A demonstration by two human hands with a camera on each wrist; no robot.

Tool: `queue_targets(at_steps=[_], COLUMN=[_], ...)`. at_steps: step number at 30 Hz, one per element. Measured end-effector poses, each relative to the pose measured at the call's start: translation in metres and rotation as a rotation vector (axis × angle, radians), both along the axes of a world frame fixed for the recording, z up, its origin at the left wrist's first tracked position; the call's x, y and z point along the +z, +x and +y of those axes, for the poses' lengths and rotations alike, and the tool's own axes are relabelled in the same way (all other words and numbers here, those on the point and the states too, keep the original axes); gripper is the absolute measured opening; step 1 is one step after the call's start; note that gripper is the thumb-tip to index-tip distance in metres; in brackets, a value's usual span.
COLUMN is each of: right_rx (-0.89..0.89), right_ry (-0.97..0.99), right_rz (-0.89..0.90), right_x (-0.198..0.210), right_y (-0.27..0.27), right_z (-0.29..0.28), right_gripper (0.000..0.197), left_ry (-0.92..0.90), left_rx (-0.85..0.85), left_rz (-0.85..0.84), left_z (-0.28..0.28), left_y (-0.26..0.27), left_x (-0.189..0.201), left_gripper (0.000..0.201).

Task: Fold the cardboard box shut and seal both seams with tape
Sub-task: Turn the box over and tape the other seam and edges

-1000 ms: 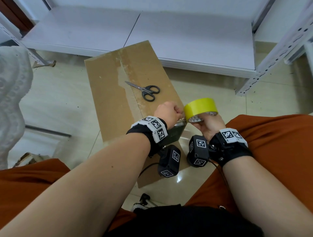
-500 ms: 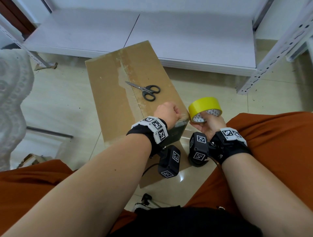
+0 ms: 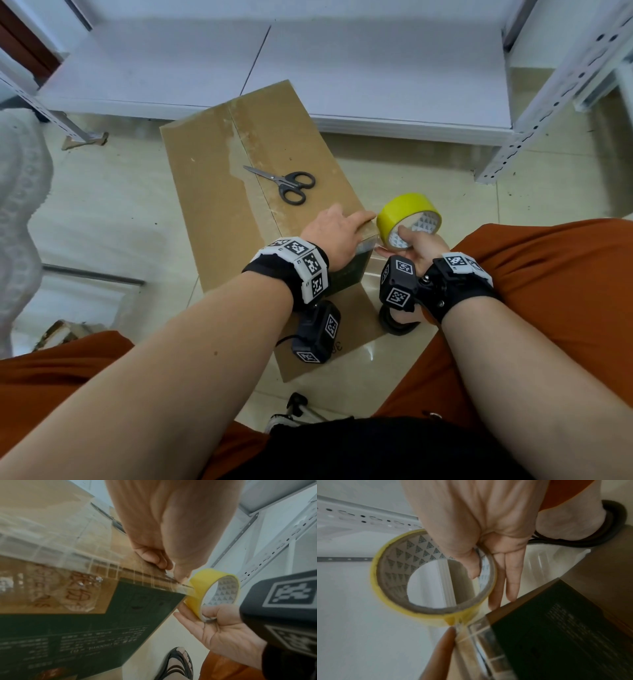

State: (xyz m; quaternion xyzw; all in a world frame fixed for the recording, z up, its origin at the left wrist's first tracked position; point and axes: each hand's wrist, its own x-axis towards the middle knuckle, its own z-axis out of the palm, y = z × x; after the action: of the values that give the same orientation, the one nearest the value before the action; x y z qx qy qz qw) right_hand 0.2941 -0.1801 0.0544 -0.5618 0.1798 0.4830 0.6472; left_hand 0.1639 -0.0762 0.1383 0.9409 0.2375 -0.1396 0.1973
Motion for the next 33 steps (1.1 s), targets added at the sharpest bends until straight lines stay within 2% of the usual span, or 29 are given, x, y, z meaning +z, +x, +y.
queue_targets(at_steps=[5,9,12,17,21,24,26,28,29,30,32,33], right_rx=[-0.044,0.018,0.038,0.045,0.159,0.209,0.235,0.212,0.215,0.230,0.169,0.182], right_ry=[-0.023,-0.102,-0.104,-0.120,-0.239,-0.289,-0.337,-0.386,-0.412,-0.435,-0.365,-0.347], right_rz=[0.017,0.003,0.054,0.048,0.007,-0.025,-0.042,-0.093,-0.151,-0.224,-0.195,-0.249], right_x=[0.000,0.002,0.001,0.000,-0.011,-0.034,-0.021,-0.001,0.008,0.011,0.017,0.013], right_y=[-0.001,0.001,-0.003,-0.003,0.000,0.010,0.004,-0.002,-0.004,-0.003,-0.002,-0.001], right_z=[0.000,-0.001,-0.004,-0.004,-0.006,-0.004,0.000,0.001,0.000,0.002,0.003,0.002], right_gripper=[0.037,0.044,0.039,0.043,0.045,0.041,0.042,0.030,0.024,0.025,0.036,0.039], left_ry=[0.000,0.021,0.018,0.007,-0.123,-0.299,-0.219,-0.013,0.084,0.151,0.173,0.163], left_rx=[0.024,0.031,0.047,0.052,0.121,0.325,0.429,0.465,0.471,0.476,0.511,0.520], left_rz=[-0.021,-0.032,-0.037,-0.036,-0.047,-0.233,-0.362,-0.368,-0.303,-0.212,-0.063,-0.030], left_z=[-0.001,-0.002,-0.002,-0.002,0.005,0.016,0.026,0.039,0.045,0.050,0.055,0.057], left_y=[-0.003,0.000,-0.003,-0.004,-0.001,-0.002,-0.002,0.000,0.001,0.001,0.001,0.000], left_x=[-0.002,-0.004,-0.005,-0.004,-0.002,0.004,0.008,0.010,0.011,0.011,0.011,0.010], left_gripper=[0.045,0.045,0.044,0.043,0.045,0.043,0.036,0.034,0.036,0.039,0.047,0.050])
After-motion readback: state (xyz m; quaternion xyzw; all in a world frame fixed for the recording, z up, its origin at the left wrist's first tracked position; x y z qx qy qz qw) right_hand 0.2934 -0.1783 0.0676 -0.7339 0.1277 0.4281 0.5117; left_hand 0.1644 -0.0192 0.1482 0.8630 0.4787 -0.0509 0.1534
